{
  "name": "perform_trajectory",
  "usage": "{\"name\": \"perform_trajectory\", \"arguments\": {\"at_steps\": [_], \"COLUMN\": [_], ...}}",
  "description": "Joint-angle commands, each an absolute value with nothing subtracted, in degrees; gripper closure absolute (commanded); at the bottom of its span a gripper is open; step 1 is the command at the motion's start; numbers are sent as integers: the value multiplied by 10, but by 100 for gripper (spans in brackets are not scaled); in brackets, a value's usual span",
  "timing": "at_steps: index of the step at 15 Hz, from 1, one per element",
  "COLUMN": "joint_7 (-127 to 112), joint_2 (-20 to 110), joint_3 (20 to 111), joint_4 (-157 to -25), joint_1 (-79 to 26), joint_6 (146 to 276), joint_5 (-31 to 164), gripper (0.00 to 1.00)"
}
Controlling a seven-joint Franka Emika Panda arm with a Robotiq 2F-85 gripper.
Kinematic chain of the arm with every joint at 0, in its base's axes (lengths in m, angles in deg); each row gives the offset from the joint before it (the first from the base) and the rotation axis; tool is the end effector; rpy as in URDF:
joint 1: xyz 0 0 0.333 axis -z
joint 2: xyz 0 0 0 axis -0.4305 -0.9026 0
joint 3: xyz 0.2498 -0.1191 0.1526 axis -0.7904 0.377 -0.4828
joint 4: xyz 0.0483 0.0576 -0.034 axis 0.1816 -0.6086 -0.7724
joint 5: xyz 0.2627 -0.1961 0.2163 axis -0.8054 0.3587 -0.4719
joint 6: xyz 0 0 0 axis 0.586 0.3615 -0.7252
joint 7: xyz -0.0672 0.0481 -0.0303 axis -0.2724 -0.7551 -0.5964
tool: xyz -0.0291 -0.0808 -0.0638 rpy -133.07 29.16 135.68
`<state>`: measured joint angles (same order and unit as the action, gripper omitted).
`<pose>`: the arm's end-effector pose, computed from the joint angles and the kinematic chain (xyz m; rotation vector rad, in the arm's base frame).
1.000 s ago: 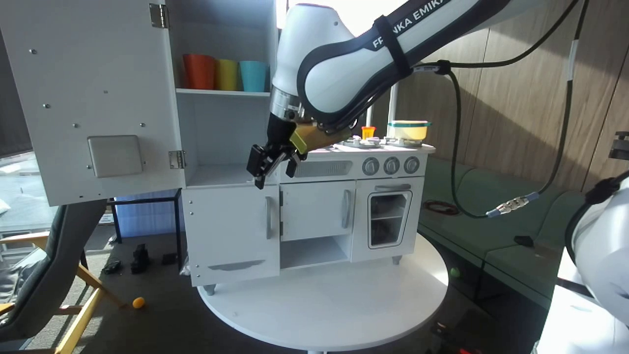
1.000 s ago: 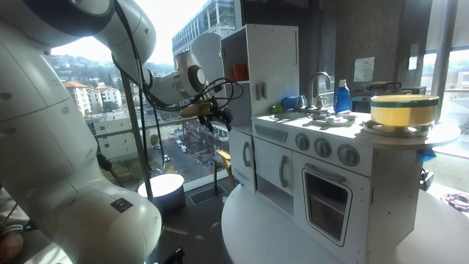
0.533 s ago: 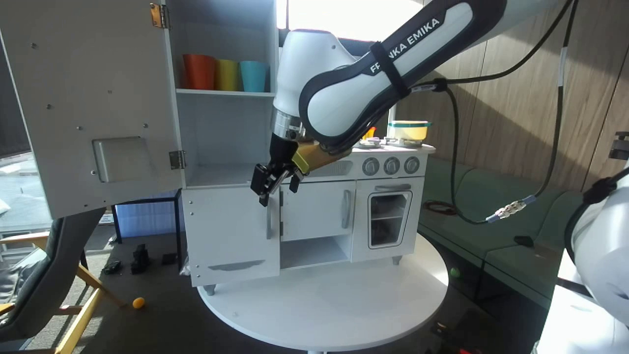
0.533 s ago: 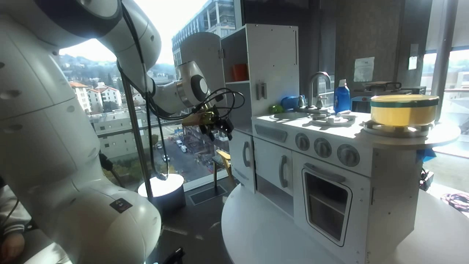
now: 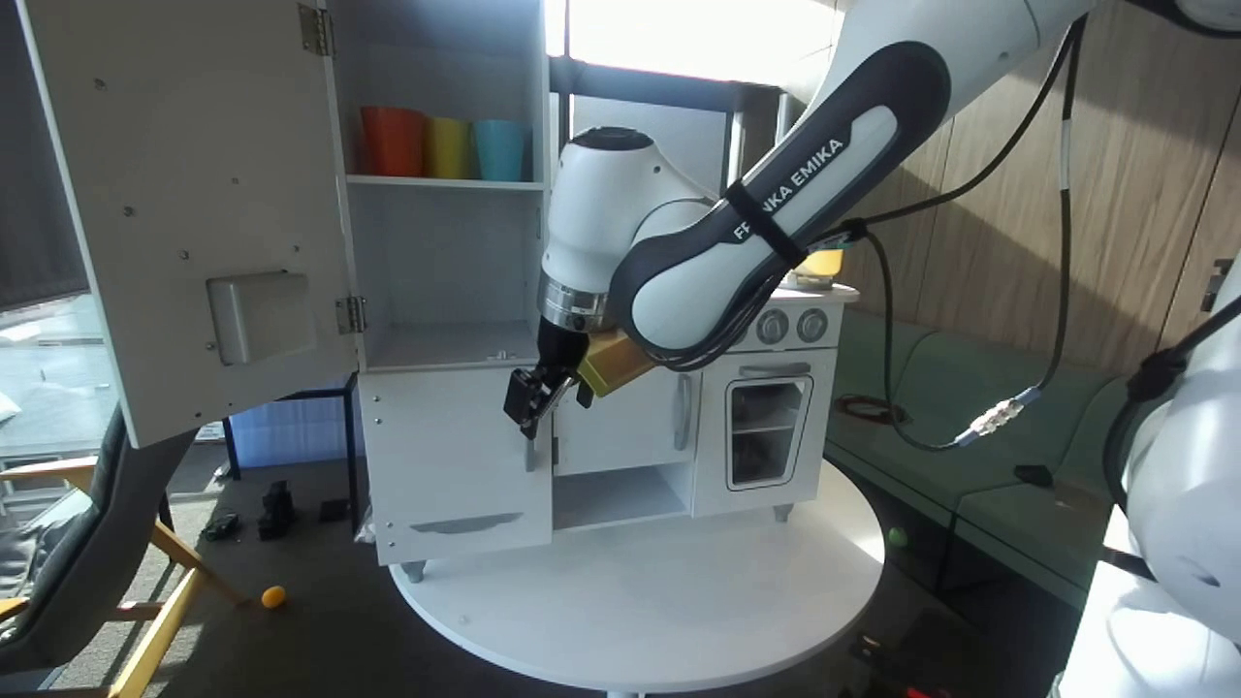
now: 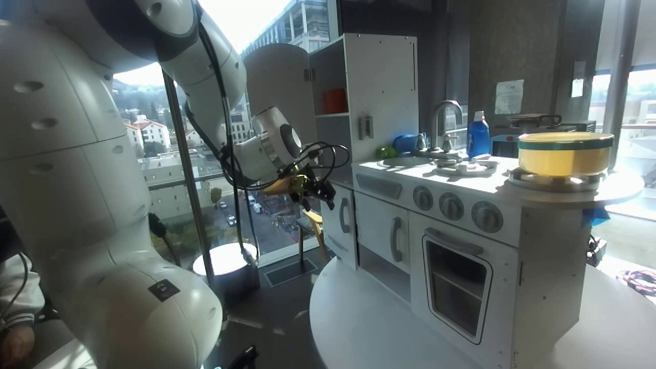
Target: Open all the kitchen cabinet doors, beginning with the left upper and ending with the right lower door
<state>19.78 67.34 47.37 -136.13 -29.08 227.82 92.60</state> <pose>0.4781 0.1702 0.3884 2.8865 0.2480 0.6489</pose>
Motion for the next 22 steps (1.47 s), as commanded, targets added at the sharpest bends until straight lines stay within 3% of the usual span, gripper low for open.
{"name": "perform_trajectory", "arguments": {"at_steps": [1, 13, 22], "joint_7": [233, 292, 294], "joint_2": [617, 504, 506], "joint_3": [472, 493, 477], "joint_4": [-1316, -1192, -1210], "joint_1": [-283, -294, -299], "joint_6": [2291, 2265, 2303], "joint_5": [953, 1013, 1033], "gripper": [0, 0, 0]}}
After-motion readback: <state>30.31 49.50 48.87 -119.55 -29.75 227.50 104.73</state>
